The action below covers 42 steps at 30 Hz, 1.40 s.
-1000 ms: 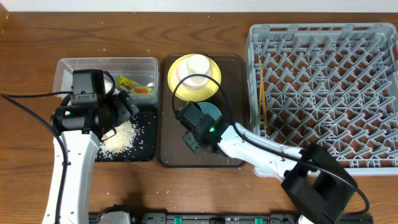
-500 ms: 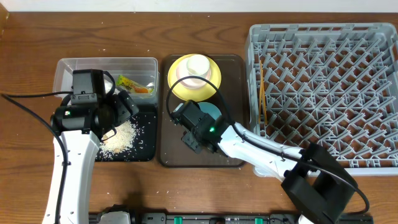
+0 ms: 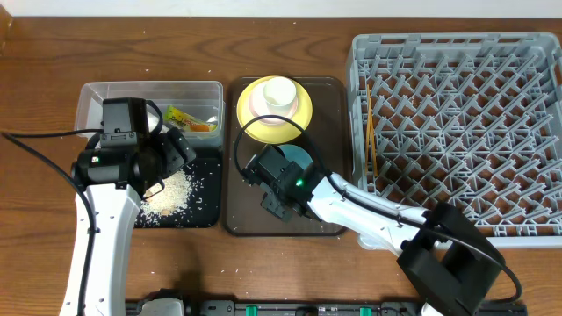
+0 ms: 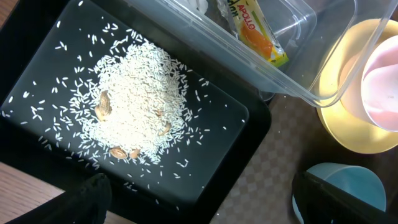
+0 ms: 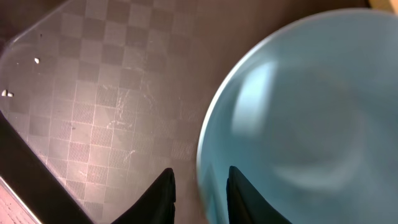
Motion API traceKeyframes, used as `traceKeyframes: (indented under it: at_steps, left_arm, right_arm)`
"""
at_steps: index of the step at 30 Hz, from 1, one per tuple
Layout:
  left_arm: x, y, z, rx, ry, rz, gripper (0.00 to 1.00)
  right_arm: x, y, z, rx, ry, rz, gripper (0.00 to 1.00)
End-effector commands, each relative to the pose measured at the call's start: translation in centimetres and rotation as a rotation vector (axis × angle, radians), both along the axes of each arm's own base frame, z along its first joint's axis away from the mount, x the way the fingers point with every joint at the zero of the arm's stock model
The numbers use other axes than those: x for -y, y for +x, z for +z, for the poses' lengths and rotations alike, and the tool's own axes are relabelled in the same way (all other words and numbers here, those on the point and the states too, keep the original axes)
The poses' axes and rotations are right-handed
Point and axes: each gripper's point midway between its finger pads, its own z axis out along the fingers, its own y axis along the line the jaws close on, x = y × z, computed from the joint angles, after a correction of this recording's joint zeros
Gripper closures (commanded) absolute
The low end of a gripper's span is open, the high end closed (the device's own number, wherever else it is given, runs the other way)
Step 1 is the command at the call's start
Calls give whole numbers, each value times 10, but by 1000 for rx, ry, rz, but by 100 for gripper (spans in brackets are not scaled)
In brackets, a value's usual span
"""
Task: Sort waste into correct bins and load items into the dishwasher rack
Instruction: 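Grip the rim of the light-blue bowl with the right gripper, then lift the bowl and carry it to the rack's back-left corner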
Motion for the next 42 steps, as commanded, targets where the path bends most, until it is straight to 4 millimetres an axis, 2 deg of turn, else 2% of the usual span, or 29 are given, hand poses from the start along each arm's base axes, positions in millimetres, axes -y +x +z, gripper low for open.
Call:
traceKeyframes:
  at_steps: [1,8,10,12,16,19,22,26,28,31,35,39,42]
  left_arm:
    - [-2,2,4,10,8,1,4]
    - [-2,2,4,9,8,1,4]
    - [-2,2,4,9,8,1,4]
    - [-2,2,4,9,8,1,4]
    - [-2,2,4,9,8,1,4]
    - [-2,2,4,9,8,1,4]
    - [-2,2,4,9,8,1,4]
    - [-2,2,4,10,8,1,4]
    - [-2,2,4,9,8,1,4]
    - [-2,2,4,9,8,1,4]
    - [-2,2,4,9,8,1,4]
    - [-2,2,4,9,8,1,4]
    - [-2,2,4,10,8,1,4]
  right_arm:
    - [-2,-6,-3,-1,-12,41,75]
    - [4,-10,-6,-21,-37,40,74]
    - [4,-11,-6,-24,-39,40,69]
    - [4,-11,-6,-24,-40,40,69]
    - [6,-12,-7,-29,-46,40,82]
    - [7,-12,-7,-31,-51,40,87]
    - [8,-13,-7,-31,-58,43,99]
    - [5,-13,-3,-33,-41,46,99]
    - [-3,-15,9,-41,3,57,99]
    - [-17,-10,39,-24,88,47,99]
    - [-23,1,95,15,201,15,99]
    - [-8,19,154,38,360,-40,99]
    - [15,36,193,31,510,-70,99]
